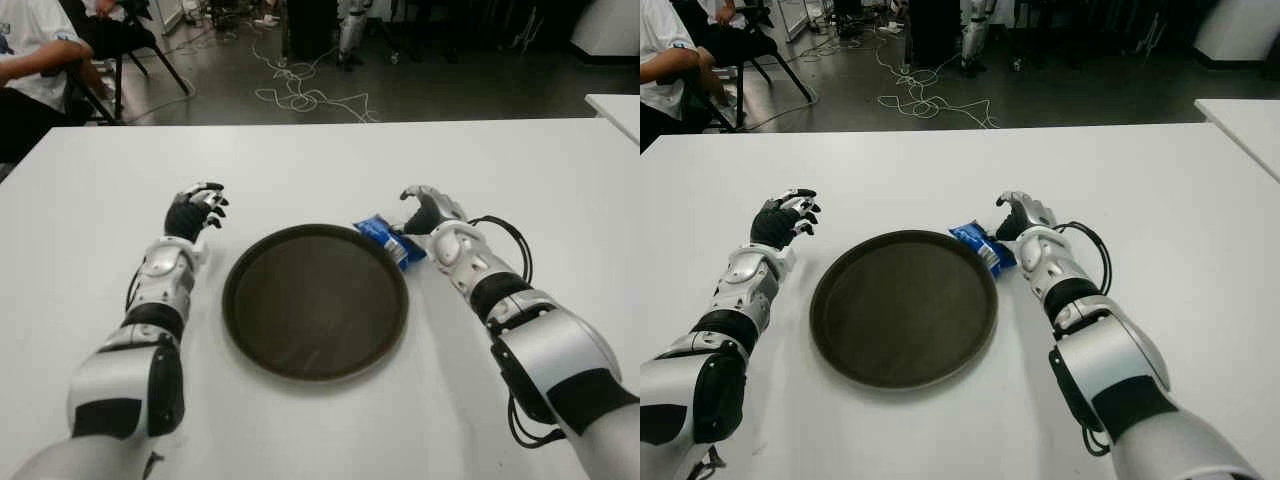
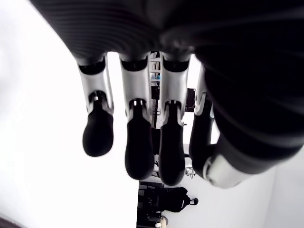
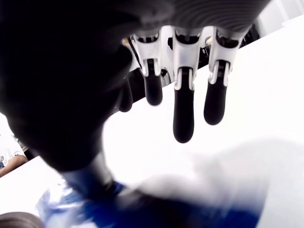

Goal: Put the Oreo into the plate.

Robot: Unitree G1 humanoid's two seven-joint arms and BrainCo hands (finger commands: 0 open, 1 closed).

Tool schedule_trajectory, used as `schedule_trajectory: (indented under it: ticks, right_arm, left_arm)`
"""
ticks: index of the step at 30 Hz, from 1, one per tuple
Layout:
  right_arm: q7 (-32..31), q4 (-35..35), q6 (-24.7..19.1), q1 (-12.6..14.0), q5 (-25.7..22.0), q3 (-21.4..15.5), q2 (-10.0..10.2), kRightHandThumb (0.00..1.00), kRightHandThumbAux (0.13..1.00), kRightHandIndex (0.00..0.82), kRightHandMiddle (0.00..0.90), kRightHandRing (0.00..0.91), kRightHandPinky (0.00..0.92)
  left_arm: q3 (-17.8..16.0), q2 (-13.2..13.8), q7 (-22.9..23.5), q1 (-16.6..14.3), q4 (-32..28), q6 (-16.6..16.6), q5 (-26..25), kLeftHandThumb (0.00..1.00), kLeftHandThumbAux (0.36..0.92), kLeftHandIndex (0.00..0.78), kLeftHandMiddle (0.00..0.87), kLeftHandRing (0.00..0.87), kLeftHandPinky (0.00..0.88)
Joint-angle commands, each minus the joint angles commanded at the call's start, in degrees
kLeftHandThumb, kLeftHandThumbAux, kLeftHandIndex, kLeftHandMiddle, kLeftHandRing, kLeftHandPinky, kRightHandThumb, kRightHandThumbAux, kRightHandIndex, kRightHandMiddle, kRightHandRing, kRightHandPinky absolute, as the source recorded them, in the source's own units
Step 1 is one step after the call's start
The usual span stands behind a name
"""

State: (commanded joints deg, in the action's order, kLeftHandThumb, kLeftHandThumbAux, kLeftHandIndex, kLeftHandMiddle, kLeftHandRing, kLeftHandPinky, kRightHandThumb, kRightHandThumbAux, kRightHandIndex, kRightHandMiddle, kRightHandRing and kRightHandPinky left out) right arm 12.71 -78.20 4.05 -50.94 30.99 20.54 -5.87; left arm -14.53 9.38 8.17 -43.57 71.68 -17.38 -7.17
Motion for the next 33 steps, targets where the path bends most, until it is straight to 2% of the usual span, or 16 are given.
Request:
schedule_trajectory:
  ticks: [7,9,13,19,24,33]
  right_arm:
    - [0.1,0.0,-0.2,-0.1,-0.5,-0.8,0.1,0.000,0.809,0.323,0.323,0.449,0.449]
    - [0.1,0.0,-0.4,-0.1,-0.4,-0.8,0.2,0.000,0.819,0.352,0.373,0.508,0.511]
    - [0.5,-0.1,-0.7,-0.2,0.0,-0.5,0.2,0.000,0.814,0.326,0.328,0.474,0.442]
    - [1.1,-0.1,-0.6,-0.2,0.2,-0.5,0.2,0.000,0.795,0.279,0.247,0.320,0.333]
    - [1.2,-0.1,-0.8,-0.4,0.2,-0.4,0.2,0.000,0.762,0.188,0.163,0.198,0.235]
    - [1.2,-0.1,-1.3,-0.5,0.2,-0.5,0.2,0.000,0.744,0.154,0.132,0.157,0.203]
  left_arm:
    - [-0.2,0.0,0.1,0.0,0.0,0.1,-0.2,0.697,0.716,0.425,0.588,0.622,0.662]
    - [-0.3,0.0,0.1,0.0,0.0,0.2,-0.3,0.697,0.716,0.425,0.579,0.615,0.658]
    - [-0.3,0.0,0.0,0.0,0.0,0.3,-0.3,0.697,0.717,0.424,0.576,0.612,0.656]
    - [0.1,0.2,-0.3,0.0,0.0,0.3,0.2,0.695,0.717,0.425,0.594,0.625,0.660]
    - [0.1,0.3,-0.2,-0.1,0.2,0.5,0.2,0.695,0.718,0.424,0.591,0.624,0.665]
    - [0.2,0.4,0.1,-0.1,0.2,0.4,0.3,0.695,0.718,0.424,0.590,0.624,0.666]
